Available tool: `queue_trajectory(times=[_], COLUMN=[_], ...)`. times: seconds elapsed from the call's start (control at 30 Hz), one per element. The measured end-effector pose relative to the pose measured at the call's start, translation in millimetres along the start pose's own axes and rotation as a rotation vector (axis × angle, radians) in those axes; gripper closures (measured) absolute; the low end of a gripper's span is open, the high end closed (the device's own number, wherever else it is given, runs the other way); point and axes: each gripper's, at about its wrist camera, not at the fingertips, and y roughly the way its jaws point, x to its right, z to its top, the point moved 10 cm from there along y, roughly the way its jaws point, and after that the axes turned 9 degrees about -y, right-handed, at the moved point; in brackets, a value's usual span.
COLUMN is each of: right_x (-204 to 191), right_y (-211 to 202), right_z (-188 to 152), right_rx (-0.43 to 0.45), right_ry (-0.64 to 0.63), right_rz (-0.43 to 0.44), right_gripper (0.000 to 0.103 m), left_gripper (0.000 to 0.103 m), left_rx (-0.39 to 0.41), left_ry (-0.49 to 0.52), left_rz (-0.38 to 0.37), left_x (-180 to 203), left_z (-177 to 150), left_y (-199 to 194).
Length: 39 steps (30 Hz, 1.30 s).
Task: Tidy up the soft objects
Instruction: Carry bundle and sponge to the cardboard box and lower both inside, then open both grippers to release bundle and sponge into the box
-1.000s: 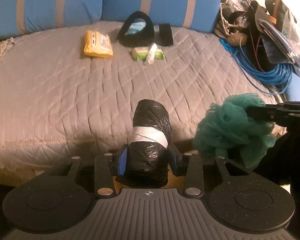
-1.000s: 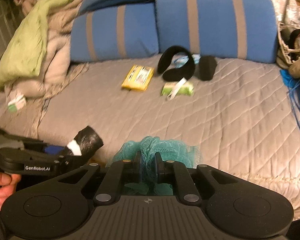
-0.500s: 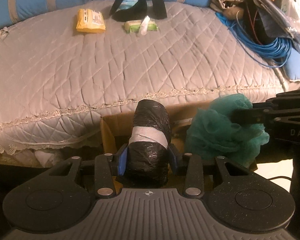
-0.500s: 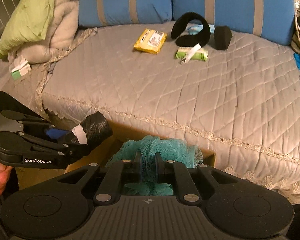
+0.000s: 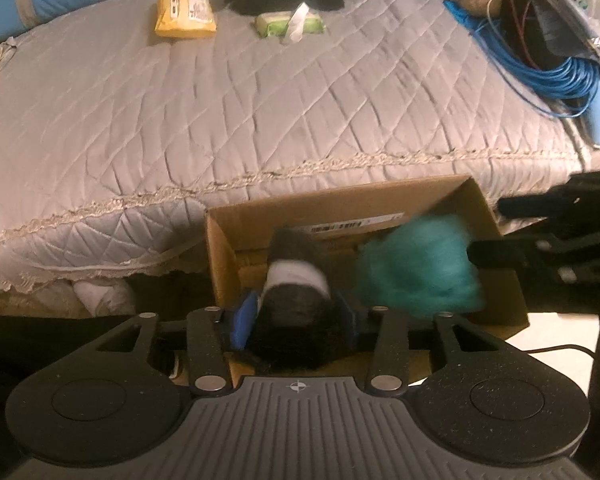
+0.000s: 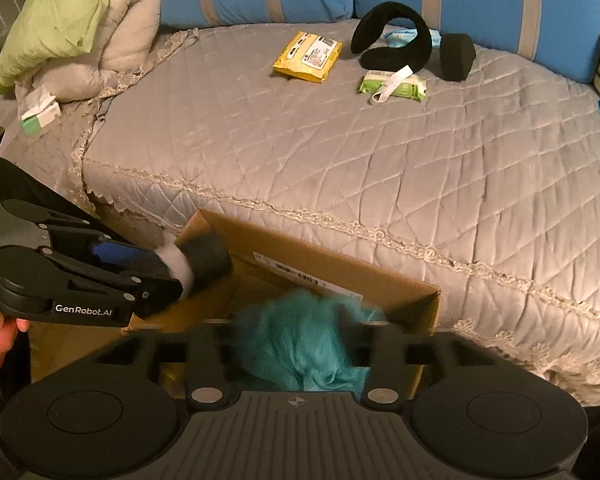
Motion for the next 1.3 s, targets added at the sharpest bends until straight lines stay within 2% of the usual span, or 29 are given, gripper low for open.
queue_trajectory(times=[0.03, 0.1, 0.2, 0.57, 1.13, 1.3], right_x=[0, 0, 2, 9, 13, 18], right_y=[0, -1, 0, 2, 3, 1], right_z=[1, 2, 2, 2, 6, 13], right_rx=[0.003, 0.012, 0.009, -0.004, 0.013, 0.041], right_ry=[-0.005, -0.015, -0.02, 0.001, 0.025, 0.039], right_rz=[-0.007, -0.017, -0.029, -0.061, -0.076, -0.083], right_gripper=[0.023, 0.011, 0.005, 0.0, 0.0, 0.0], left_gripper=[0.048, 0.043, 0.039, 0.039, 0.039, 0.039], left_rx=[0.0, 0.004, 0.008, 0.002, 0.056, 0.105], left_ry=[0.0, 0.0, -0.006, -0.025, -0.04, -0.053], left_rz=[0.006, 0.011, 0.011, 0.026, -0.002, 0.004], left_x=[0, -1, -3, -5, -3, -5], left_z=[0, 0, 1, 2, 12, 21], left_y=[0, 0, 0, 1, -7, -12])
